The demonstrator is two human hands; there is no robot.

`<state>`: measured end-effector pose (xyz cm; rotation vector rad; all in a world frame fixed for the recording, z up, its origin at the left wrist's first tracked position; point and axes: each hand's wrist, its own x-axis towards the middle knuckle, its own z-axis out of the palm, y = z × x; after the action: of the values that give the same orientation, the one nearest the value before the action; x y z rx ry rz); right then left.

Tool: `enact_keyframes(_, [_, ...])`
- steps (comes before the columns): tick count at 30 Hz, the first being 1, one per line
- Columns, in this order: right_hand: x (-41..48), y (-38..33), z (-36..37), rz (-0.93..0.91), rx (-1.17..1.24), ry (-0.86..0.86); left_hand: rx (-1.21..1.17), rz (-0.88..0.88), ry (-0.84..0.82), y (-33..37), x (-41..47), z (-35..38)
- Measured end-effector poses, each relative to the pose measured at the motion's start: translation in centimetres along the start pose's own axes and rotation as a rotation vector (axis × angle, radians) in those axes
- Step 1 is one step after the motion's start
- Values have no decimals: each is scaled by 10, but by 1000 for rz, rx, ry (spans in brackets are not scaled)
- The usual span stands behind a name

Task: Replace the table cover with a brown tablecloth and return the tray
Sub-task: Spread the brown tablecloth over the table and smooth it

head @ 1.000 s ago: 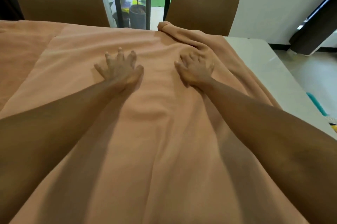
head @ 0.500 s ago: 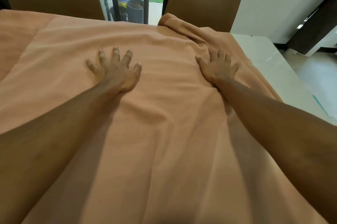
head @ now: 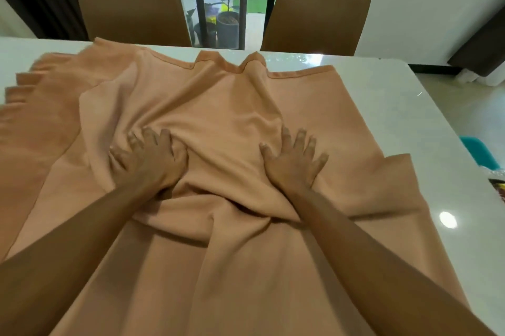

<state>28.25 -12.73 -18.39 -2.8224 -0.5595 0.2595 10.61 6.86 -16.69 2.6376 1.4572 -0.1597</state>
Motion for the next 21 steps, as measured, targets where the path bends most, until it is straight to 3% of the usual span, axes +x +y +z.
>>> enact_keyframes(2, [-9,-3,-2,24,43,30,-34,18,26,10,-5,-10])
enact_keyframes(6, [23,-2,-19,-77,114,197,-101,276,120,56,19,-25])
enact_keyframes(11, [112,18,-36,-167,-20,-122,-6,387,-58,124,65,-11])
enact_keyframes(16, [153,64,-40,-91,-80,18,-36,429,-64,165,99,5])
enact_keyframes(21, [197,87,-59,-21,-78,-2,-44,530,-32,199,126,6])
